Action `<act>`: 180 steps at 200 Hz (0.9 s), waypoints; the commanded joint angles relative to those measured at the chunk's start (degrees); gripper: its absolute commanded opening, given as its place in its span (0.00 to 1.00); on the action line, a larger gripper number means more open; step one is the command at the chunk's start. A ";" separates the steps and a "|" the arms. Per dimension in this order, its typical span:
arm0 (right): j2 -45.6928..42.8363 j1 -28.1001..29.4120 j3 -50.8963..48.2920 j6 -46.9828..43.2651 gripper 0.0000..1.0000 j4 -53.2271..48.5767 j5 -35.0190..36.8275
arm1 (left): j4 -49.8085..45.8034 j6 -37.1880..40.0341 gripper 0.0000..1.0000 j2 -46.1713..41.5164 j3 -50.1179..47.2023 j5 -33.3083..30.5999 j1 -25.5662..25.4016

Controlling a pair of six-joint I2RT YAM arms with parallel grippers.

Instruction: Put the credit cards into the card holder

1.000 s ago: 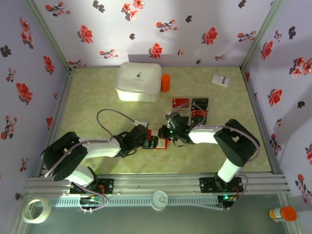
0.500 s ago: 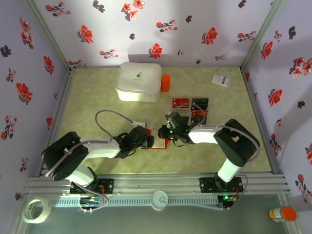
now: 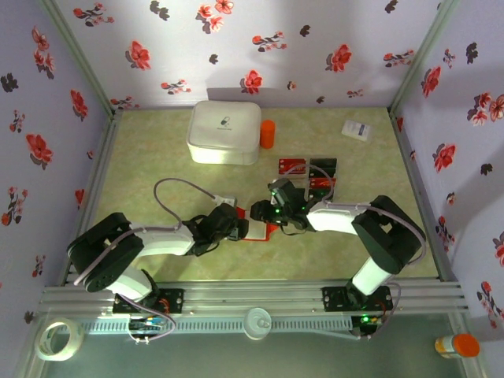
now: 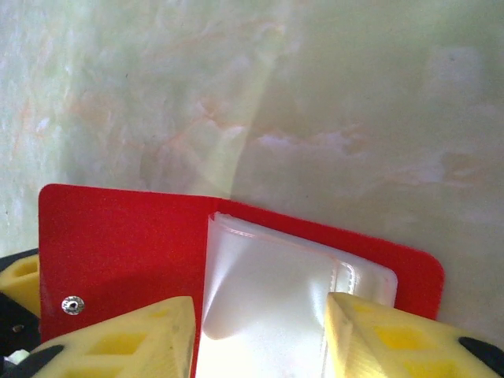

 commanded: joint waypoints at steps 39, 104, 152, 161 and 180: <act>-1.79 -0.67 0.30 -1.09 0.35 -2.24 0.55 | 1.01 -1.12 0.72 1.67 -0.97 4.85 -0.58; -0.09 -1.08 0.31 -1.74 0.11 -3.23 0.91 | -0.37 -0.74 0.92 -1.29 0.16 4.84 -0.60; 2.52 -0.99 0.83 -1.65 0.08 -2.74 -0.73 | -3.65 1.17 1.00 -0.99 1.95 4.62 -0.65; 2.89 -0.99 1.02 -1.63 0.07 -2.47 -1.26 | -4.61 1.62 1.00 -0.82 2.37 4.18 -0.78; 3.56 -0.80 1.35 -1.46 0.07 -2.17 -1.89 | -6.58 2.62 1.00 -0.74 3.30 2.95 -1.20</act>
